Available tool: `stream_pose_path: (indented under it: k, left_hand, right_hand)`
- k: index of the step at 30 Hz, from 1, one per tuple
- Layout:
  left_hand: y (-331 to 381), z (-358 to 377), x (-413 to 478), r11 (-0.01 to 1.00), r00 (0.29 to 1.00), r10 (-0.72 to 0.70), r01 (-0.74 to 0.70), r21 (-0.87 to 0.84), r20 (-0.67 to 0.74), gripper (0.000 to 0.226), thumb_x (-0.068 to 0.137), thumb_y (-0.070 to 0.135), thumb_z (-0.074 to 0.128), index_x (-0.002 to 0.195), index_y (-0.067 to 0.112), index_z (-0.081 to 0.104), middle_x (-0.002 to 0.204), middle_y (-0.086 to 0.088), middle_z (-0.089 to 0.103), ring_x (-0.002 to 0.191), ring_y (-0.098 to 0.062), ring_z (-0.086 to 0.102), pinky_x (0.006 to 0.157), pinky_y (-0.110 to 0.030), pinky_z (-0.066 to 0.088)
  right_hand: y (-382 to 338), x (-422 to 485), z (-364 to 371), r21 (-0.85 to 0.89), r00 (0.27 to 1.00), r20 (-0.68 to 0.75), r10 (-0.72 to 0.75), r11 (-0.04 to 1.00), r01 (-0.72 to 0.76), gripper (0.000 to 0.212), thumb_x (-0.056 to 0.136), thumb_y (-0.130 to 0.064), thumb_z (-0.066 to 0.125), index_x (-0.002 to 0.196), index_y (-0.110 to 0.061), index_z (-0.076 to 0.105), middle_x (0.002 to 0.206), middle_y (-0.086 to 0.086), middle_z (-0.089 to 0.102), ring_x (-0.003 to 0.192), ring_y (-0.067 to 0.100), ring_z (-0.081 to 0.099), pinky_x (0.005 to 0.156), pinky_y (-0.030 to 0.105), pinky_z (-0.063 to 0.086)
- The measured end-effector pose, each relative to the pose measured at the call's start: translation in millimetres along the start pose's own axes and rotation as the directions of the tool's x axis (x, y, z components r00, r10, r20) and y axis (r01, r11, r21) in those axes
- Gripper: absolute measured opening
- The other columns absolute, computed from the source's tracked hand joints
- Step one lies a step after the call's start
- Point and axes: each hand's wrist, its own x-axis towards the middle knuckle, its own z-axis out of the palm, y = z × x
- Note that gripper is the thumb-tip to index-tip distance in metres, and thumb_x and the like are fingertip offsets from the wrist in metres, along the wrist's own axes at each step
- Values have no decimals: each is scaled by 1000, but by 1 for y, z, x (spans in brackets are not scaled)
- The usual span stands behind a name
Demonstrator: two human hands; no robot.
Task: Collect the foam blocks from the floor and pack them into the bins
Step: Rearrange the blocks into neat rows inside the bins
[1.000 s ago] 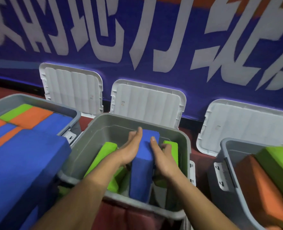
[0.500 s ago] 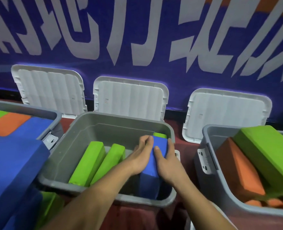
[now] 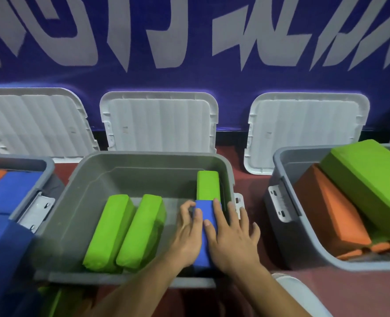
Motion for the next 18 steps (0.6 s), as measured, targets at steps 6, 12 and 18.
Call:
stream_pose_path:
  k: [6, 12, 18]
  left_hand:
    - [12, 2, 0, 996, 998, -25, 20, 85, 49, 64, 98, 58, 14, 158, 36, 12, 163, 6, 24, 146, -18, 34, 116, -30, 28]
    - [28, 1, -10, 986, 994, -20, 2, 169, 105, 57, 102, 56, 12, 157, 45, 6, 166, 5, 19, 153, -18, 18, 121, -33, 20]
    - [36, -6, -19, 990, 993, 4, -22, 143, 122, 78, 82, 71, 4, 156, 50, 1, 168, 8, 14, 155, -17, 11, 124, -39, 17]
  right_hand:
    - [6, 1, -4, 85, 1000, 13, -12, 996, 11, 63, 103, -62, 14, 160, -44, -6, 170, -12, 11, 157, 17, -8, 120, 57, -8]
    - [8, -8, -5, 277, 997, -57, -47, 959, 61, 56, 106, -51, 21, 161, -42, 12, 167, -18, 19, 153, -2, 7, 121, 49, -7]
    - [3, -16, -16, 428, 989, -118, -84, 895, 127, 50, 109, -41, 33, 158, -39, 27, 165, -15, 27, 152, 2, 20, 124, 34, 19]
